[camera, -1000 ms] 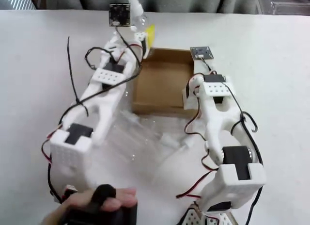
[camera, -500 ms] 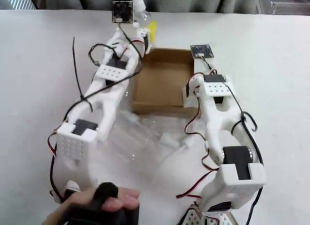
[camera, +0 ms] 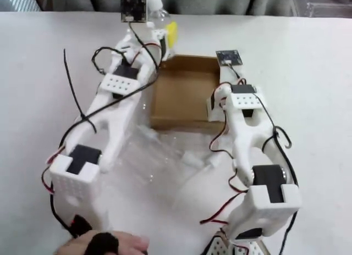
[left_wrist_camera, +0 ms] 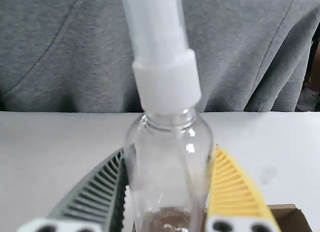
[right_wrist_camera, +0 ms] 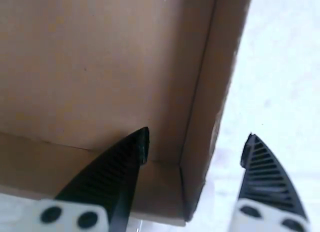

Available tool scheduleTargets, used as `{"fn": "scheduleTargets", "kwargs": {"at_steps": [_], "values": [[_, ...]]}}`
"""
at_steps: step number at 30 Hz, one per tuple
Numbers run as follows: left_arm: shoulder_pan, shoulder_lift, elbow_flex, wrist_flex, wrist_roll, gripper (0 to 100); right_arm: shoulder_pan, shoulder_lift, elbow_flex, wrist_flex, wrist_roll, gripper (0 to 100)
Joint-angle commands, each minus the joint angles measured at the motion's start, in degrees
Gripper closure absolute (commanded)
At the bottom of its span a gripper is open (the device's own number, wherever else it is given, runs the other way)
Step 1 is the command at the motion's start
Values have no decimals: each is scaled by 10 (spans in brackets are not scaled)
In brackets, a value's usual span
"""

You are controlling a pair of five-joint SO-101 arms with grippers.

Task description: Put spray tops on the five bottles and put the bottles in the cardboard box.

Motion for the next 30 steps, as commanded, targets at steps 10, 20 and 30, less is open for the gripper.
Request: {"fn": "scheduleTargets", "kwargs": {"at_steps": [10, 20, 30], "values": [[0, -69, 94, -53, 1, 979, -4, -31, -6, -9, 6, 726], [-4, -5, 99, -156, 0, 979, -4, -31, -5, -9, 6, 726], [-4, -26, 101, -122, 1, 979, -9, -22, -7, -9, 6, 726]]}}
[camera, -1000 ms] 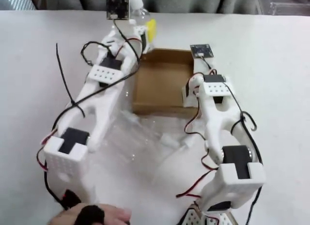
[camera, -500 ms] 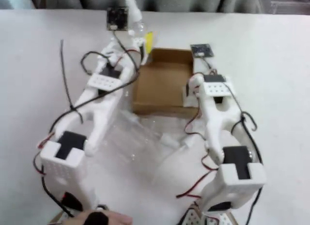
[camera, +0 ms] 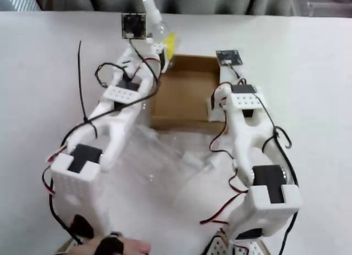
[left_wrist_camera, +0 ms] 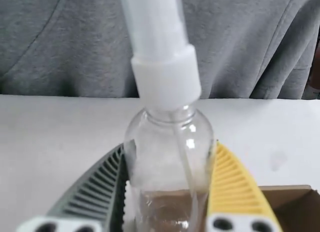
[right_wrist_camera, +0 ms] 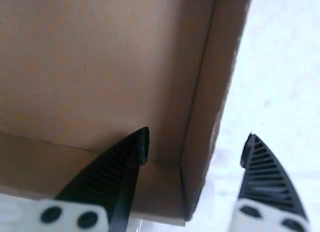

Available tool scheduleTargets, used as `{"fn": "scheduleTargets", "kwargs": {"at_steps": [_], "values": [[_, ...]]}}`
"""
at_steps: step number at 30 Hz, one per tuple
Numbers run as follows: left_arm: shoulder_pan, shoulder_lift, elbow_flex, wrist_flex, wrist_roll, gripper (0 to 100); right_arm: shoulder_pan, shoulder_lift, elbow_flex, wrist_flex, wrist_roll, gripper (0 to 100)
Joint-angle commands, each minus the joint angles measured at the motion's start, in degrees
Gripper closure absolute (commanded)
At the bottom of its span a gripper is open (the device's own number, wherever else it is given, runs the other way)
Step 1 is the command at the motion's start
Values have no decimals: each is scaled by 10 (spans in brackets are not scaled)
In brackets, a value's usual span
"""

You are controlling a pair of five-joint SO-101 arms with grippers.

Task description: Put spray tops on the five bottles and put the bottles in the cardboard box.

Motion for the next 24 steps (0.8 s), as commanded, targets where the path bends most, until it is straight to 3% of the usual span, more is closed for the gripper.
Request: {"fn": "scheduleTargets", "kwargs": {"at_steps": [1, 6, 10, 24], "values": [[-4, -41, -6, 25, 1, 979, -17, -15, -9, -9, 7, 727], [-4, -43, -4, 30, 1, 979, -81, 7, -9, -20, 71, 727], [-4, -43, -4, 37, 2, 979, -115, 12, -7, -24, 77, 727], [-17, -38, -2, 37, 2, 979, -95, -36, -8, 35, 57, 727]]}}
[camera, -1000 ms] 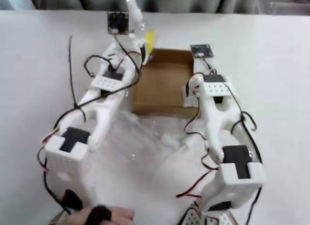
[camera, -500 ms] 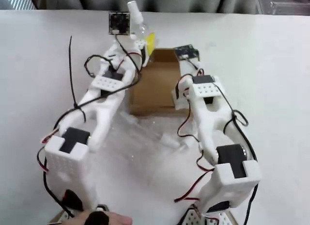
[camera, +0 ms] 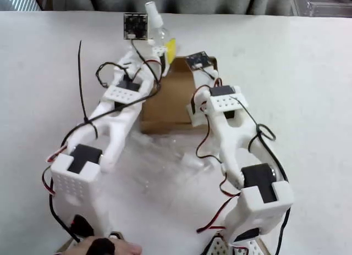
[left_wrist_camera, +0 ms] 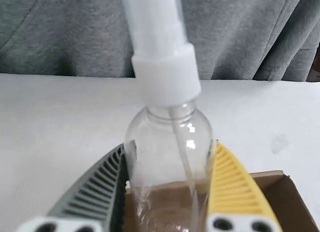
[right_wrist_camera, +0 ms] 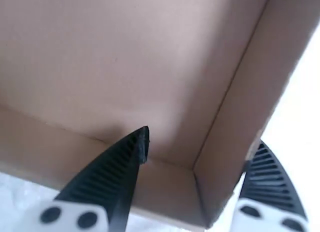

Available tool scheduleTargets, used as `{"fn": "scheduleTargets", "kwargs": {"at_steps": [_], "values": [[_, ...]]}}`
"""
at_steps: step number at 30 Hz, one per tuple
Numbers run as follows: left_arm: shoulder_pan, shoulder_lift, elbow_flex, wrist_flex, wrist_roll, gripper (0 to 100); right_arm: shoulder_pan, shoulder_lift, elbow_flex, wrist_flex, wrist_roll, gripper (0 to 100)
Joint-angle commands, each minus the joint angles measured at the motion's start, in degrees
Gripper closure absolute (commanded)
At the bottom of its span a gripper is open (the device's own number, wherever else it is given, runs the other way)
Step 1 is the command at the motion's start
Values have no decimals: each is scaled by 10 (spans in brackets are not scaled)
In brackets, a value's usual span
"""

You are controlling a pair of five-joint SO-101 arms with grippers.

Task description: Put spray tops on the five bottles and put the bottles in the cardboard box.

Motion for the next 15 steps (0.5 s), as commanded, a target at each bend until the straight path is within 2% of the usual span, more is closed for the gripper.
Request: {"fn": "scheduleTargets", "kwargs": {"at_steps": [1, 13, 15], "values": [[-18, -41, 6, 1, -2, 979, 7, -48, -6, 30, -21, 727], [-18, -36, 21, 1, -4, 979, 40, -56, -6, 32, -30, 727], [-18, -36, 21, 1, -25, 979, 40, -56, -6, 32, -30, 727]]}}
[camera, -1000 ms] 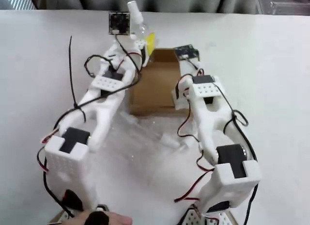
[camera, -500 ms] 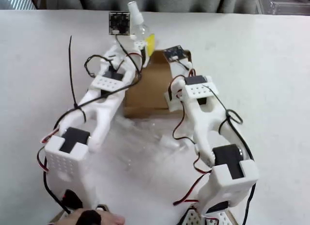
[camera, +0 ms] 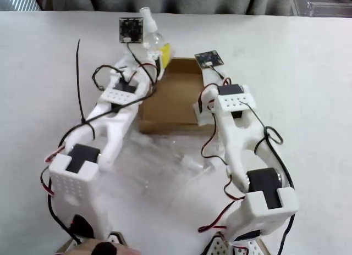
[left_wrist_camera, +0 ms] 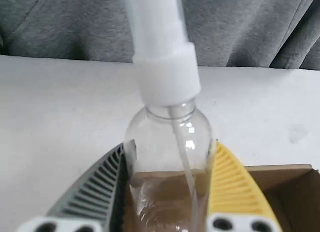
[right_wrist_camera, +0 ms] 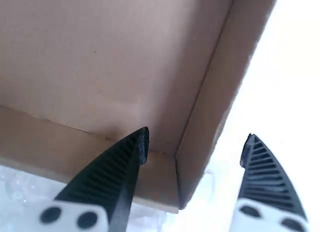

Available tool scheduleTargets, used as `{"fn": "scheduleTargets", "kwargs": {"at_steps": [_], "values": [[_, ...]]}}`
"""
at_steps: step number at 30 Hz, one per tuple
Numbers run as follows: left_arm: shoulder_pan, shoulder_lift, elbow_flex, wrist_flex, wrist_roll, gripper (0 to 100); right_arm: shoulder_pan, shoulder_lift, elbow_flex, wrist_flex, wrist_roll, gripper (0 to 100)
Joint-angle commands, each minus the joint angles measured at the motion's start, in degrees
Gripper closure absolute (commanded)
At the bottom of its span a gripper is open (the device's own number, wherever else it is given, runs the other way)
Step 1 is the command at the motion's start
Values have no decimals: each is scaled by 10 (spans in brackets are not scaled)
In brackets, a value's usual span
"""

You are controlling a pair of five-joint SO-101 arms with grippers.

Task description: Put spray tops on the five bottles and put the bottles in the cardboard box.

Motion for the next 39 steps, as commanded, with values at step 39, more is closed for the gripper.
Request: {"fn": "scheduleTargets", "kwargs": {"at_steps": [39], "values": [[-7, 75, 30, -223, -79, 976, 21, -31, -7, 4, -6, 727]]}}
